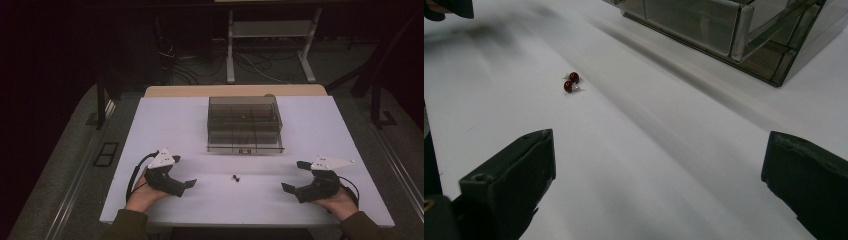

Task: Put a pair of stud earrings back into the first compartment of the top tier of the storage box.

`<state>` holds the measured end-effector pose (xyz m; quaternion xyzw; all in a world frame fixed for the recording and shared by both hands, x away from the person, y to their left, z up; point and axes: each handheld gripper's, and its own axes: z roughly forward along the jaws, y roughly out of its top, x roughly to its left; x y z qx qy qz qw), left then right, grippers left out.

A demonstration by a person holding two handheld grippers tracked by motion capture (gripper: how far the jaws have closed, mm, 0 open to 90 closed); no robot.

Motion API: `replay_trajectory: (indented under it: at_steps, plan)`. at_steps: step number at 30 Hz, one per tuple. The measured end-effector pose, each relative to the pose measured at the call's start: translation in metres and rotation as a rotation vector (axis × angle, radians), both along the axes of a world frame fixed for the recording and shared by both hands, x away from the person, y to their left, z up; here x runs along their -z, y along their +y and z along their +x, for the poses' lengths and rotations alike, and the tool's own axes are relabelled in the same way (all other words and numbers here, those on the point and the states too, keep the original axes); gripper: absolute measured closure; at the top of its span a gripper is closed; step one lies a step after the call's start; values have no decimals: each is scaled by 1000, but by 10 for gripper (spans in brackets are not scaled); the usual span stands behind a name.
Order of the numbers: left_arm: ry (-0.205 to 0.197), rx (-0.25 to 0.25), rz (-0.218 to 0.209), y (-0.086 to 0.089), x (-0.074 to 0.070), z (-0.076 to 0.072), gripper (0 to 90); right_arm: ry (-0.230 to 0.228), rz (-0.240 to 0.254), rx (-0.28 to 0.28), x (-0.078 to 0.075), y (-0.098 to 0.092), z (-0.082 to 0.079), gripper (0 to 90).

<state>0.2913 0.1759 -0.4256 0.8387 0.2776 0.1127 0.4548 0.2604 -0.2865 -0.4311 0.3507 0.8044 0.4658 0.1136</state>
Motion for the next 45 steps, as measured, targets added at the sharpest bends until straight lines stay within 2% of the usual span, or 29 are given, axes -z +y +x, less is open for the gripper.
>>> replay_trajectory:
  at_steps: [21,27,45]
  plan:
    - [26,13,-22,-12,-1,0,62,16,5,-8,1,-4,0,5]
    - [25,16,-17,-15,-1,0,133,15,6,-6,1,-5,0,5]
    - [41,35,-39,-28,-1,-1,228,20,10,-15,1,-4,1,5]
